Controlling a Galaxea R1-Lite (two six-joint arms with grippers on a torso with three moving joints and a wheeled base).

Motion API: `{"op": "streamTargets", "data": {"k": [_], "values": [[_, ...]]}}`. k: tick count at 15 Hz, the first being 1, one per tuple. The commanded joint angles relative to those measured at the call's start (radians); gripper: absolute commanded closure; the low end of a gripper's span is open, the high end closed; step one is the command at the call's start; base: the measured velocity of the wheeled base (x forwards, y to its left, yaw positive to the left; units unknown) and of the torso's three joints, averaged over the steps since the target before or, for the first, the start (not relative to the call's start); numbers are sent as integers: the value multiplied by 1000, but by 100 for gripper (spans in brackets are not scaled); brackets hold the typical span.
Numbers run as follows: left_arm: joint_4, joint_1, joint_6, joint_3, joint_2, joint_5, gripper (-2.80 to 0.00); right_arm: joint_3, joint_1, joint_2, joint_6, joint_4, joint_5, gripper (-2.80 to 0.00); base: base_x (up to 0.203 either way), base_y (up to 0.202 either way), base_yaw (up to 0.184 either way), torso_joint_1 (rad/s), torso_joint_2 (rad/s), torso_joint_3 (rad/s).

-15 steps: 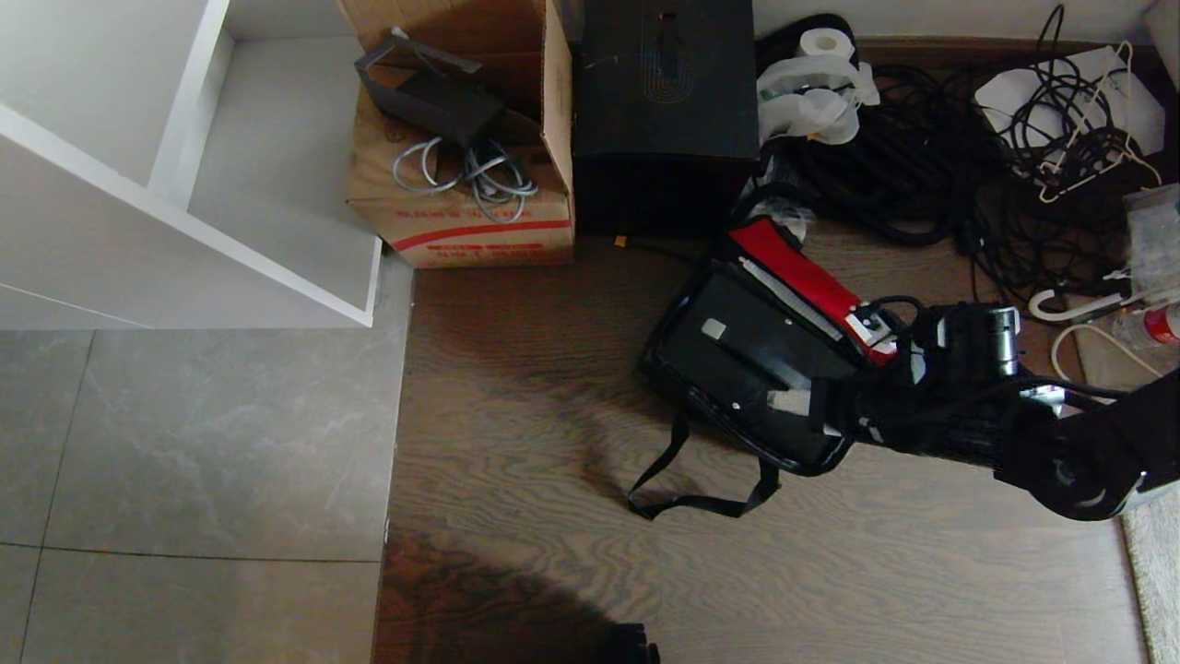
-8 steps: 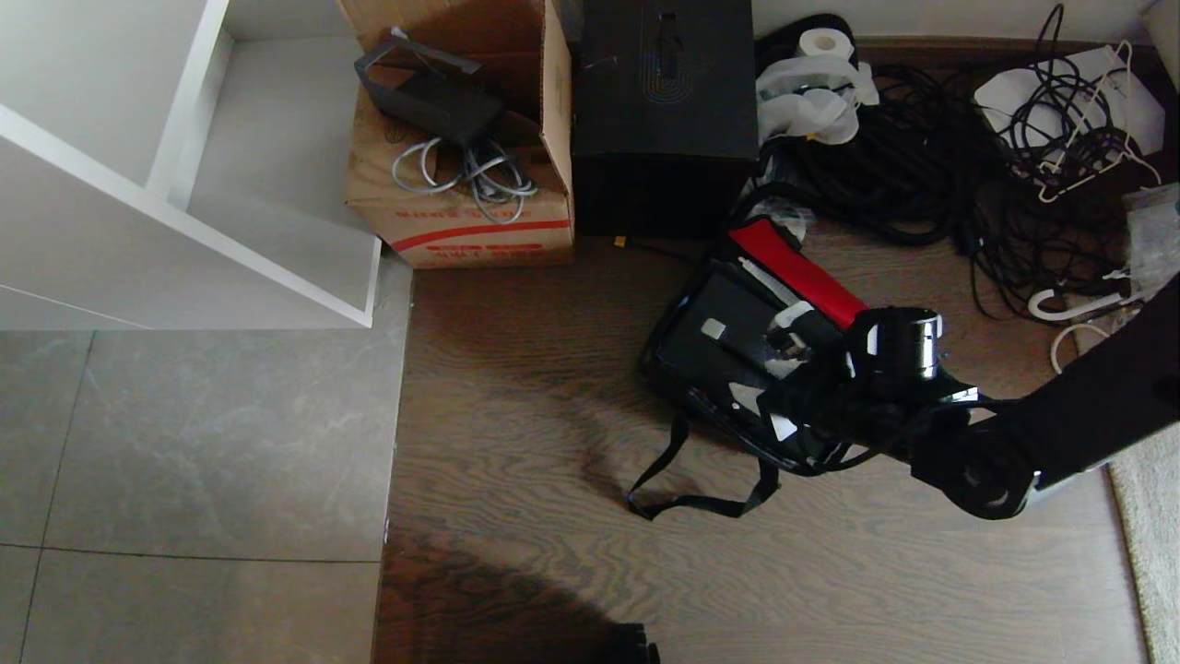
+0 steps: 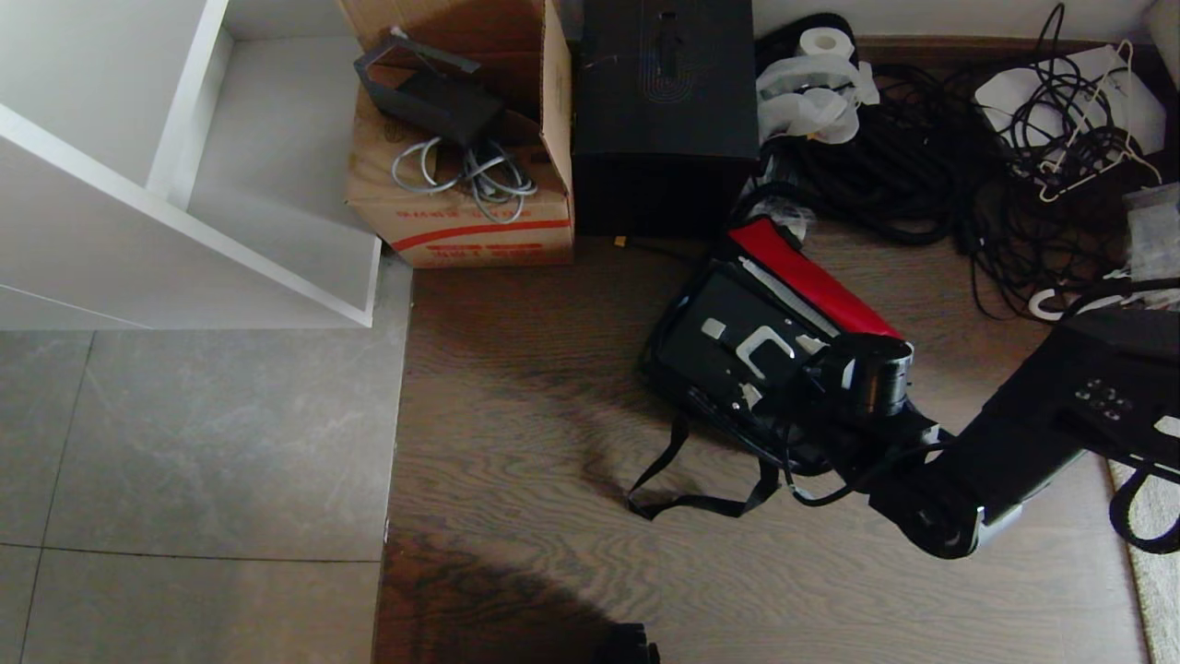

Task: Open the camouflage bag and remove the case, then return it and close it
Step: Grip the handle

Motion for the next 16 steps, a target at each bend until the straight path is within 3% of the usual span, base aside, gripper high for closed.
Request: {"op": "streamTargets", "data": {"k": [1,3,6,13,16], "values": [[0,0,-1,9,0,0,0,-1,41,47,-9,-11,-175,-280,0,0,0,0,0,0],[0,0,-1,9,0,0,0,-9,97,85,-4,-42,-283,-280,0,0,0,0,0,0],[0,0,-1,9,0,0,0,-39,111,121,-12,-139,-289,-280,0,0,0,0,0,0],[0,0,-1,9,0,0,0,-87,91,165,-181,-235,-298,-280,0,0,0,0,0,0],[0,0,-1,9,0,0,0,-130,62,188,-202,-234,-298,-280,0,0,0,0,0,0]]}}
